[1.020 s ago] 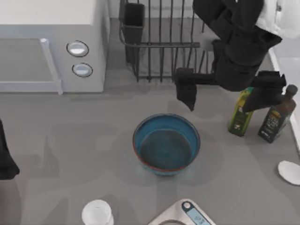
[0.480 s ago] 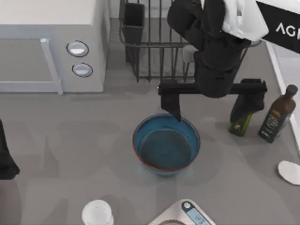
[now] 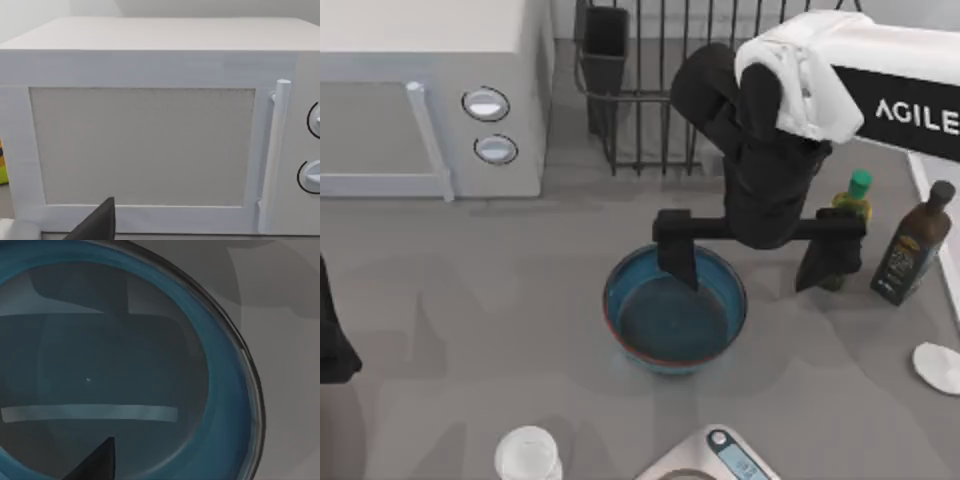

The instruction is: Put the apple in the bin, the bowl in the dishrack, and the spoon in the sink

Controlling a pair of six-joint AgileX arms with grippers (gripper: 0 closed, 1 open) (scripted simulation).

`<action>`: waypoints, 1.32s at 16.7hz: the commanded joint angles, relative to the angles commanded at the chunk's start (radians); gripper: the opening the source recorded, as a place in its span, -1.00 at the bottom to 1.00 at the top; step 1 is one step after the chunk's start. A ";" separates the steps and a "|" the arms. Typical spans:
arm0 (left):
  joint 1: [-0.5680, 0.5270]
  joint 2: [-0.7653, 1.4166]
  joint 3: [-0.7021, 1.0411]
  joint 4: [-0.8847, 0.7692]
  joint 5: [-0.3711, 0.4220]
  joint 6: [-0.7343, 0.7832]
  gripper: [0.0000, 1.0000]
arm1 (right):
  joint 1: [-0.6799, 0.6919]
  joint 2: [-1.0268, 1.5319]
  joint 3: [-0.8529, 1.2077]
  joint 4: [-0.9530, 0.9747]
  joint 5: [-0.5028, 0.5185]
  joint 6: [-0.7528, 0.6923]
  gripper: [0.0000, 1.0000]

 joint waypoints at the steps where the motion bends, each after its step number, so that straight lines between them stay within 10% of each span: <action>1: 0.000 0.000 0.000 0.000 0.000 0.000 1.00 | 0.002 0.010 -0.033 0.050 0.000 0.002 1.00; 9: 0.000 0.000 0.000 0.000 0.000 0.000 1.00 | 0.000 0.040 -0.121 0.158 0.000 0.001 1.00; 22: 0.000 0.000 0.000 0.000 0.000 0.000 1.00 | 0.000 0.040 -0.121 0.158 0.000 0.001 -0.96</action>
